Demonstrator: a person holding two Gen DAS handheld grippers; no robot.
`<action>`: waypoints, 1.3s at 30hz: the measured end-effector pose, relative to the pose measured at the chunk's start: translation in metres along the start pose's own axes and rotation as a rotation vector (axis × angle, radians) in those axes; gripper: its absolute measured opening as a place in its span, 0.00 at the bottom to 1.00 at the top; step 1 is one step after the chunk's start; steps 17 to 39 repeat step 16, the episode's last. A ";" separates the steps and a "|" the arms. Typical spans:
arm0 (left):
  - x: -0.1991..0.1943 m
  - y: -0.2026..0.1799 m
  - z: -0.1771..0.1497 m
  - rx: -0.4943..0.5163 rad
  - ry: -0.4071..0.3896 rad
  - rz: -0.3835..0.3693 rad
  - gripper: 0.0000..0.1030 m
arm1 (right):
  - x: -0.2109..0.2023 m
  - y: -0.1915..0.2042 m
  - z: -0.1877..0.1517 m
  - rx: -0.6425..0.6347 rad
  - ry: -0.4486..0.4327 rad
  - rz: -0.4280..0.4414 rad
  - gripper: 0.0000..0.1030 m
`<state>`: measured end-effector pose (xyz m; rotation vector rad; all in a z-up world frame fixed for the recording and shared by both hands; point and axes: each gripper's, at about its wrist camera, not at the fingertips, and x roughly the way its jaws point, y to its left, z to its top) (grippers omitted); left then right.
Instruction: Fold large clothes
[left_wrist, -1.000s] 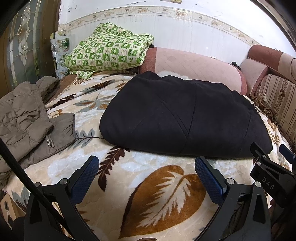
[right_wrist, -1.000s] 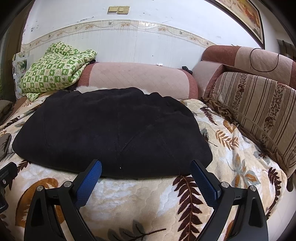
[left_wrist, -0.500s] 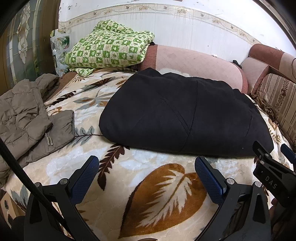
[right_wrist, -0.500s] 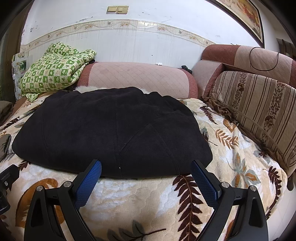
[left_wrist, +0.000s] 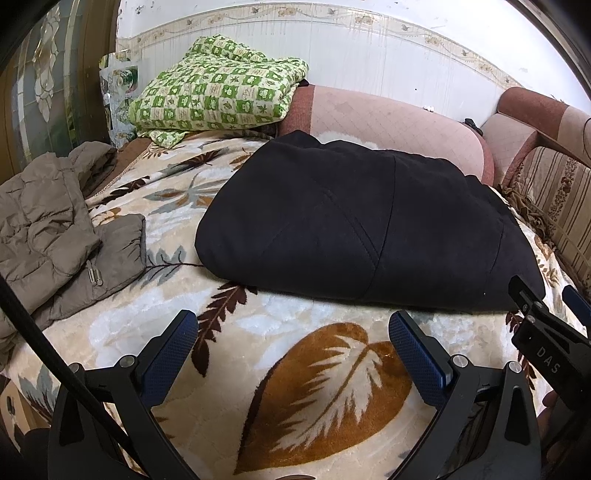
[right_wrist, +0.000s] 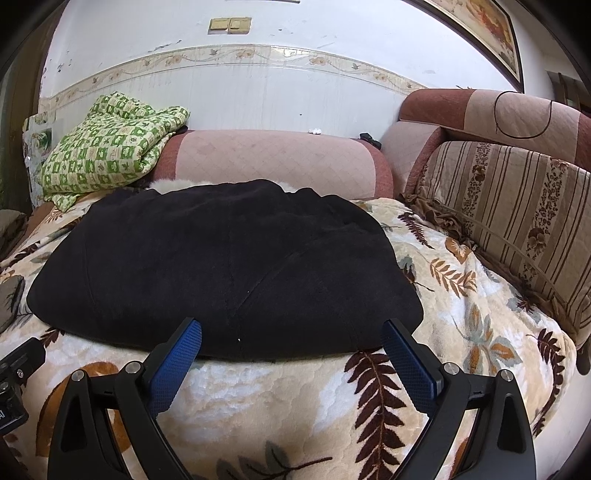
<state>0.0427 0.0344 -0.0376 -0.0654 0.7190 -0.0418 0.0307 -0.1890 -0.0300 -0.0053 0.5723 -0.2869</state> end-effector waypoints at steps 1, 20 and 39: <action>0.000 0.000 0.000 -0.002 0.001 -0.001 1.00 | 0.000 0.001 0.000 -0.003 -0.002 0.001 0.97; 0.002 0.001 0.001 -0.007 -0.012 0.006 1.00 | 0.001 0.006 -0.002 -0.031 -0.009 0.000 0.97; 0.002 0.001 0.001 -0.007 -0.012 0.006 1.00 | 0.001 0.006 -0.002 -0.031 -0.009 0.000 0.97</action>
